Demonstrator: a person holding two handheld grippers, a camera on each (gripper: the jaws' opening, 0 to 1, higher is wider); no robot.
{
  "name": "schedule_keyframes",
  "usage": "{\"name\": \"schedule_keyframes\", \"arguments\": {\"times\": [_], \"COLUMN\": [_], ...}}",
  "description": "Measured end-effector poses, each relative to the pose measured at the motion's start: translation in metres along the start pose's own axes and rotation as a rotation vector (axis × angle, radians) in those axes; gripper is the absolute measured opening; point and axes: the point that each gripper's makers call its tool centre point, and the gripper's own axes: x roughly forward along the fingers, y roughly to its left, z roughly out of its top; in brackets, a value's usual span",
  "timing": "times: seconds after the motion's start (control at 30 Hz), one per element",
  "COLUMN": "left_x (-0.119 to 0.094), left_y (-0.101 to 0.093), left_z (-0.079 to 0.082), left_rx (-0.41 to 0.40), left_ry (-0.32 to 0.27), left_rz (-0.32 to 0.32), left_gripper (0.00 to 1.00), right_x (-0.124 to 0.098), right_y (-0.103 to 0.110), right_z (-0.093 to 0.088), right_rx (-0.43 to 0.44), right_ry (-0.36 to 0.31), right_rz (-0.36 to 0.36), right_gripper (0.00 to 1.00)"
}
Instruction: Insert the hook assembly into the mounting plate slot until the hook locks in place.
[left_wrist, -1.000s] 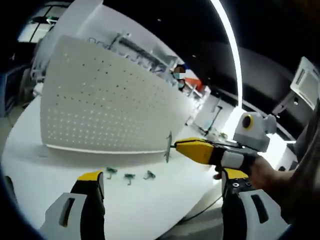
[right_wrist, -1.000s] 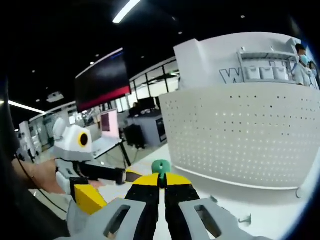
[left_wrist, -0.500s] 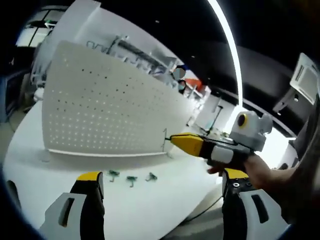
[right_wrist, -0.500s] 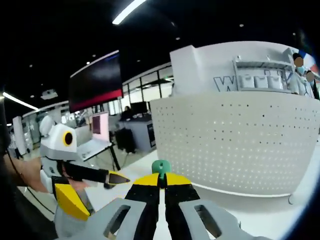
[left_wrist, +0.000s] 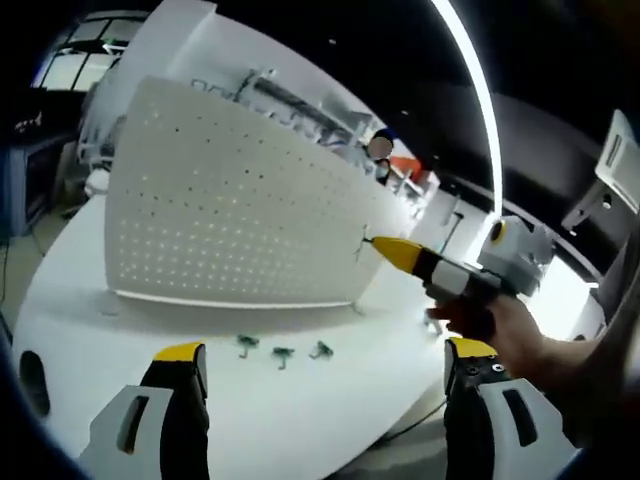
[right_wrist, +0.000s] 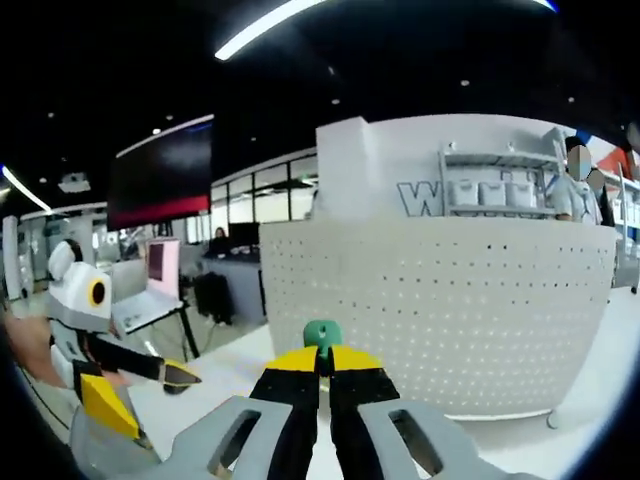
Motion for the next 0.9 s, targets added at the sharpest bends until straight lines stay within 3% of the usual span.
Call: {"name": "schedule_keyframes", "arguments": {"times": [0.53,0.9], "left_x": [0.001,0.0], "left_y": [0.007,0.01], "left_z": [0.0,0.003], "left_rx": [-0.019,-0.028], "left_ry": [-0.007,-0.019], "left_rz": [0.006,0.013], "left_gripper": [1.0,1.0], "right_x": [0.028,0.041], "right_y": [-0.055,-0.086], "right_z": [0.01,0.021], "right_rx": [-0.035,-0.019], "right_ry": [-0.031,-0.052], "right_rz": [-0.153,-0.209], "right_gripper": [0.0,0.0]}}
